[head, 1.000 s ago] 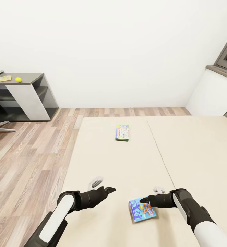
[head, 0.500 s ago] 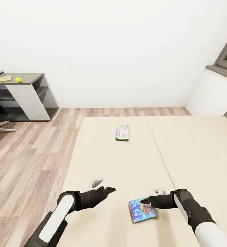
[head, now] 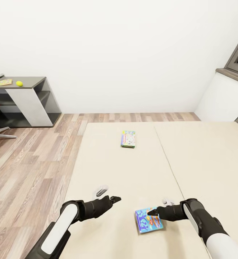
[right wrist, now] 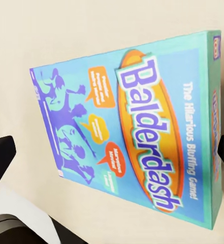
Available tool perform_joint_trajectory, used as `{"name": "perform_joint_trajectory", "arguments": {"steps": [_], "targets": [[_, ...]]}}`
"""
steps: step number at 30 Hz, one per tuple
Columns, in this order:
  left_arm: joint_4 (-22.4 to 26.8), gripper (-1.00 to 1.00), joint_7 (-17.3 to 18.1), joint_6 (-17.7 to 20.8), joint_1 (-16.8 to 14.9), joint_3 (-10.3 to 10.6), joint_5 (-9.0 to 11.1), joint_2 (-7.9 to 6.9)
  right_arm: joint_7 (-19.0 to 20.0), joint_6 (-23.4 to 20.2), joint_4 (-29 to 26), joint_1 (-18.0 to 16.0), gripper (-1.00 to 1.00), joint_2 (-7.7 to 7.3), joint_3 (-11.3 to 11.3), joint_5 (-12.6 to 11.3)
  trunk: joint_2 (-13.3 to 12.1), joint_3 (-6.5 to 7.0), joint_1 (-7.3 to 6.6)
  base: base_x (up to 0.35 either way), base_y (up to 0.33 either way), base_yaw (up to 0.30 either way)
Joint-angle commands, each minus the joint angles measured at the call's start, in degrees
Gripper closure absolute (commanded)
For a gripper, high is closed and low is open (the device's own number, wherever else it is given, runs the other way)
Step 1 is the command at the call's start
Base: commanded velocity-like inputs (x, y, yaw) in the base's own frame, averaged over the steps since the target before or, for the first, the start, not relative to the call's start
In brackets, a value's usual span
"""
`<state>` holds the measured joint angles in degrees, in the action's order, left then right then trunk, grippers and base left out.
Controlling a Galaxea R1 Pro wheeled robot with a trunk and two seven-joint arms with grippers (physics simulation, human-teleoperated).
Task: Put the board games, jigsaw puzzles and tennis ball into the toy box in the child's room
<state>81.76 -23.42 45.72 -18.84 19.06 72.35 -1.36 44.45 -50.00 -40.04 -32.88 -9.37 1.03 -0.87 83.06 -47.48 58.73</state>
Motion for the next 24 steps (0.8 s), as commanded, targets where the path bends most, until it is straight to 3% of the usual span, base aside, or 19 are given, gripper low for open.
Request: {"name": "perform_joint_trajectory", "arguments": {"steps": [1,24], "targets": [[0.07,-1.0,-0.58,-0.02,-0.04,0.09,0.6,-0.04,0.25,-0.5,-0.04,-0.02,-1.0,-0.02,0.11,-0.04,0.02,-0.04,0.0,0.0,0.0,0.0],[0.07,-1.0,-0.58,-0.02,0.02,0.03,0.6,-0.04,0.78,-0.88,-0.03,0.01,-1.0,-0.04,0.08,0.16,0.02,-0.04,0.0,0.0,0.0,0.0]]}}
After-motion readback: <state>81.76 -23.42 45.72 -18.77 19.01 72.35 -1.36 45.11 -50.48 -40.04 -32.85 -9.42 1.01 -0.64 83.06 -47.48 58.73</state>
